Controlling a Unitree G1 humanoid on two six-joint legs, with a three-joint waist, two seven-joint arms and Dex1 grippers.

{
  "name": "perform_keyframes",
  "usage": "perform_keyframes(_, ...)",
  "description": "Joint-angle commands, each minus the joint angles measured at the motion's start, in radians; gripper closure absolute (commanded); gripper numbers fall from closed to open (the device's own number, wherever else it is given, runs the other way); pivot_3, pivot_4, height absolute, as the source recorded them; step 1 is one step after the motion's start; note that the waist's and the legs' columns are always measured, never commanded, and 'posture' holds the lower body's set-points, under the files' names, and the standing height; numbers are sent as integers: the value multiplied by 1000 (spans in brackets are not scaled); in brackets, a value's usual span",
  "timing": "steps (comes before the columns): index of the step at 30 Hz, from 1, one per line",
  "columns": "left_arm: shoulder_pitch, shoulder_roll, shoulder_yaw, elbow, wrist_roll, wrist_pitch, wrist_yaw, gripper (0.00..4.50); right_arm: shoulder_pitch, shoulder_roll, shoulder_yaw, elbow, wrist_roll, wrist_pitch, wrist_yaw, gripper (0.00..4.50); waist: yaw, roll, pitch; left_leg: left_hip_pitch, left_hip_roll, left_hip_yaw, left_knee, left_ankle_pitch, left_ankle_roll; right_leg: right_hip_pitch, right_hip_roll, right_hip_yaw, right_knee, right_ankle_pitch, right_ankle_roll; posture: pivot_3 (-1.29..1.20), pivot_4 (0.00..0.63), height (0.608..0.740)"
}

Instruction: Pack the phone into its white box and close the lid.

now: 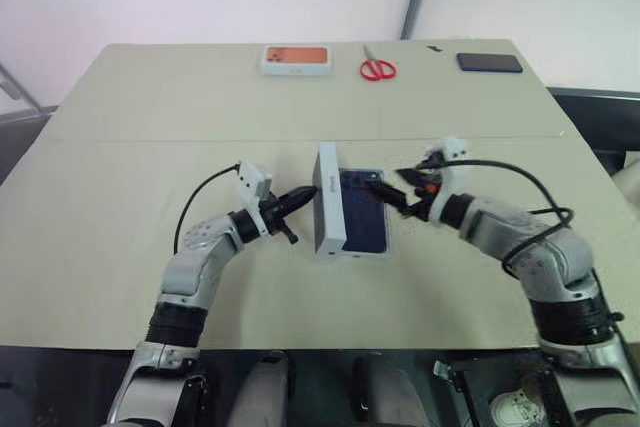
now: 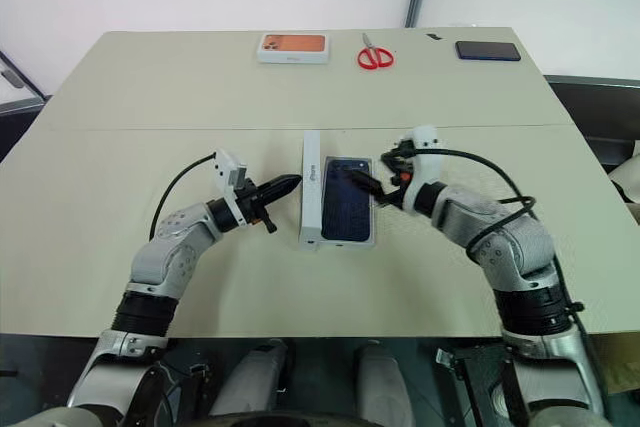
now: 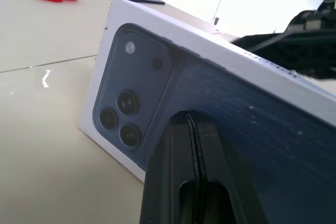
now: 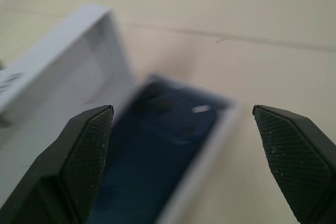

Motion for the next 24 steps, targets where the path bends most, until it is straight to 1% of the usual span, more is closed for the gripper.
perform_keyframes(1, -22, -10, -19, -3, 10, -21, -18, 4500, 10, -26, 22, -4, -141, -137, 64, 56, 1, 0, 0, 0, 0, 0, 0, 0, 0, 0, 0, 0, 0, 0, 0, 0, 150, 740)
perform_keyframes(2, -28, -15, -23, 6, 15, -24, -20, 4500, 15, -17, 14, 3, -151, -150, 72, 56, 1, 0, 0, 0, 0, 0, 0, 0, 0, 0, 0, 0, 0, 0, 0, 0, 150, 740)
perform_keyframes(6, -55, -26, -30, 44, 32, -38, -21, 4500, 40, -42, 59, 22, -282, -257, 137, 56, 4, 0, 0, 0, 0, -1, 1, 0, 0, 1, 0, 0, 0, 0, 0, 0, 150, 740)
perform_keyframes(10, -52, 1, -13, 38, 35, -36, -24, 4500, 63, -37, 73, 19, -342, -317, 197, 56, 2, 0, 0, 0, 0, 0, 1, 0, 0, 1, 0, 0, 0, 0, 0, 0, 150, 740)
perform_keyframes(11, -44, 14, -5, 28, 31, -29, -27, 4500, 70, -37, 75, 17, -349, -326, 216, 284, 1, 0, 0, 0, 0, -1, 0, 0, 0, 0, 0, 0, 0, 0, 0, 0, 150, 740)
perform_keyframes(13, -17, 49, 6, 5, 23, -9, -39, 4500, 82, -51, 94, 21, -398, -363, 245, 907, 0, 0, 0, 0, 1, -1, 1, 0, 0, 0, 0, 0, 0, 0, 0, 0, 150, 740)
perform_keyframes(14, -5, 65, 7, -6, 20, -1, -46, 4500, 84, -53, 98, 25, -423, -380, 250, 1391, 0, 0, 0, 0, 1, -1, 1, 0, 0, 0, 1, 0, 0, 0, 0, 0, 150, 740)
perform_keyframes(18, 42, 121, 1, -42, 18, 28, -74, 4500, 78, -41, 85, 46, -437, -399, 290, 3497, 3, 0, 0, 0, 1, -2, 0, 0, 0, 0, 0, 0, 0, 0, 0, 0, 150, 740)
perform_keyframes(19, 49, 129, -2, -44, 15, 42, -81, 4500, 77, -43, 86, 51, -440, -404, 306, 3924, 3, 0, 0, 0, 1, -2, 1, 0, 0, 1, 0, 0, 0, 0, 0, 0, 150, 740)
perform_keyframes(20, 51, 134, -7, -45, 17, 55, -83, 4500, 76, -46, 90, 57, -449, -416, 320, 4449, 4, 0, 0, 0, 2, -2, 1, 0, 0, 1, 0, 0, 0, 0, 0, 0, 150, 740)
perform_keyframes(24, 31, 108, -28, -31, 21, 83, -77, 4500, 68, -39, 91, 76, -462, -436, 364, 4449, 7, 0, 0, 0, 1, -3, 1, 0, 0, 1, -1, 0, 0, 0, 0, 0, 150, 740)
